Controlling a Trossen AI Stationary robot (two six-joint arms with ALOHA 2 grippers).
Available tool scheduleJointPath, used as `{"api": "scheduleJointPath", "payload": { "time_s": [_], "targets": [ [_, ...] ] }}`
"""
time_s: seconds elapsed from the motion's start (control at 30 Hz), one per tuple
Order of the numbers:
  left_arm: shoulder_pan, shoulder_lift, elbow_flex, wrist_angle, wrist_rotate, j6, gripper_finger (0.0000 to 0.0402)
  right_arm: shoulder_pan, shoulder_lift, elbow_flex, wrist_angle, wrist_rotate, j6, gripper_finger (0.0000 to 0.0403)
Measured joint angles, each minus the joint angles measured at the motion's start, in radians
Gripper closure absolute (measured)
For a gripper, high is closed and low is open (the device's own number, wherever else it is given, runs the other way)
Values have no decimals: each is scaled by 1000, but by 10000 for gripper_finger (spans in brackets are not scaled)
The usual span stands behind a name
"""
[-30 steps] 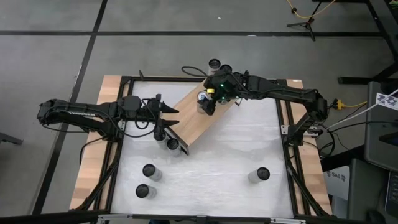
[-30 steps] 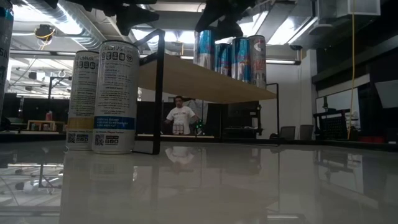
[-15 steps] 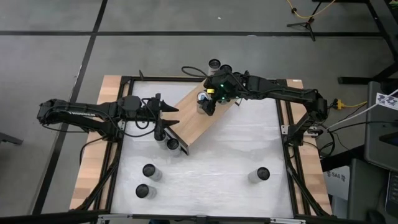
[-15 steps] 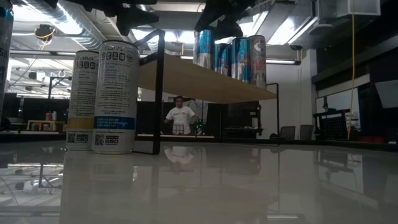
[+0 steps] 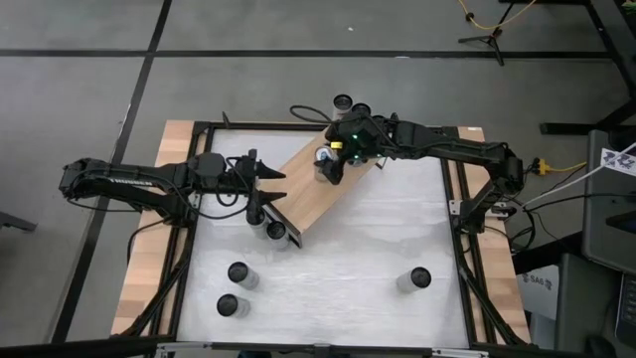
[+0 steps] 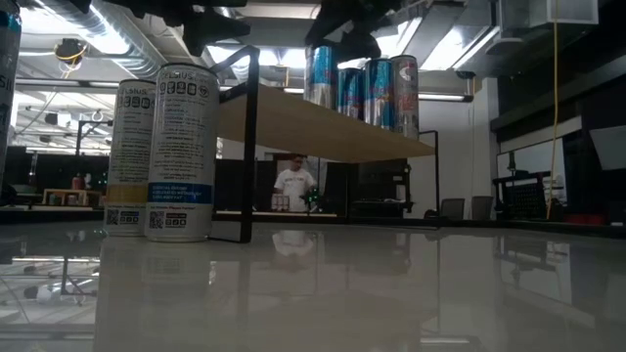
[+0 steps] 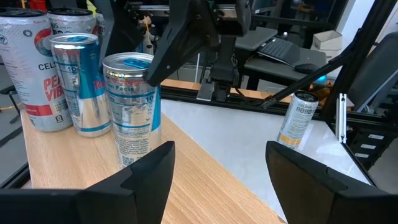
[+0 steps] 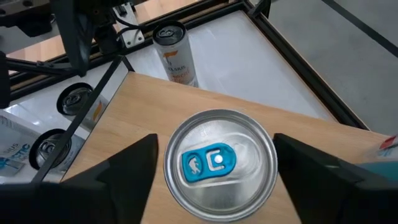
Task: Place canned beverage on shelf
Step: Put the blue soda can on the shelf aligned with the other blue soda cans
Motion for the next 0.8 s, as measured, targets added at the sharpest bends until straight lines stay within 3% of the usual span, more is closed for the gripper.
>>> {"api": "scheduleJointPath", "payload": {
  "time_s": [0.27, 0.5, 0.8],
  "targets": [
    [0, 0, 0, 0, 0, 0, 155, 1, 0, 0, 26, 0, 0, 9],
    [0, 29, 0, 29, 0, -4, 156, 1, 0, 5, 25, 0, -1, 17],
    [0, 181, 0, 208, -10, 0, 156, 0, 0, 73, 26, 0, -50, 19]
  ]
}}
